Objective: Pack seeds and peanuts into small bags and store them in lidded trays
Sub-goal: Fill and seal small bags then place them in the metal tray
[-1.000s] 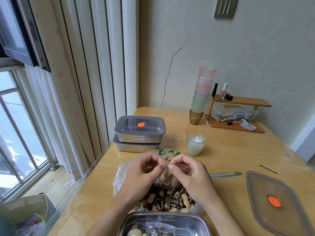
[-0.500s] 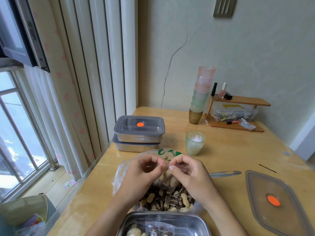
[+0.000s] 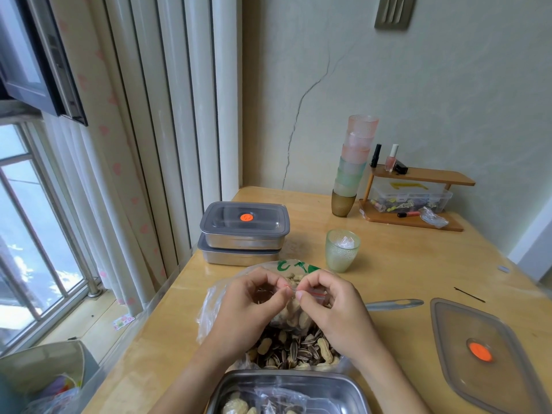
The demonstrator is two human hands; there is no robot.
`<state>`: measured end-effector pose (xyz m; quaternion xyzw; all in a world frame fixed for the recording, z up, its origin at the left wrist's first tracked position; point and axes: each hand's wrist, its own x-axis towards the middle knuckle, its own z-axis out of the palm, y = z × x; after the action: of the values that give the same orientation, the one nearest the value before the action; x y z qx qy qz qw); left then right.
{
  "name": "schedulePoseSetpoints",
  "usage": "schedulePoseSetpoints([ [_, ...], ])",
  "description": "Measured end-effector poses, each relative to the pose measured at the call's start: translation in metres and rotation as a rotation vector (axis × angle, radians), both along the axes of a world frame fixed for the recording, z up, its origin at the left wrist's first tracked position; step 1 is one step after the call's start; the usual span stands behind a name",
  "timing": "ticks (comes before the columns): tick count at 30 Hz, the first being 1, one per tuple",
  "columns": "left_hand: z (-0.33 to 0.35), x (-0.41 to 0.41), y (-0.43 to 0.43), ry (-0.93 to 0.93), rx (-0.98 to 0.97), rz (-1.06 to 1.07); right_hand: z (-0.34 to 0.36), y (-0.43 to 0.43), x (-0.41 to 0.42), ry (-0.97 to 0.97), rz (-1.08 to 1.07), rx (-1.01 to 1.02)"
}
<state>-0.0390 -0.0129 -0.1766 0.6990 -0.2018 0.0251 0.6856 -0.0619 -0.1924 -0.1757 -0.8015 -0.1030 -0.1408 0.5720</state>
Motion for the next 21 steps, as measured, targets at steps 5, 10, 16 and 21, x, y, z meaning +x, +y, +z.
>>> schedulePoseSetpoints([
  [5, 0.0009, 0.0003, 0.0011, 0.003, -0.028, 0.020, 0.0018, -0.0014, -0.0010, -0.034, -0.008, -0.034],
  [10, -0.0010, -0.0006, 0.0011, 0.001, -0.016, -0.009, 0.0051, -0.0003, -0.0033, -0.066, -0.043, -0.077],
  [16, -0.0003, 0.0007, 0.0018, -0.034, -0.040, 0.000, 0.0044, -0.0004, -0.0037, -0.026, 0.006, 0.011],
  [21, -0.0007, 0.0021, 0.0028, -0.001, -0.062, 0.008, 0.0059, -0.0042, -0.0040, 0.059, 0.018, 0.079],
])
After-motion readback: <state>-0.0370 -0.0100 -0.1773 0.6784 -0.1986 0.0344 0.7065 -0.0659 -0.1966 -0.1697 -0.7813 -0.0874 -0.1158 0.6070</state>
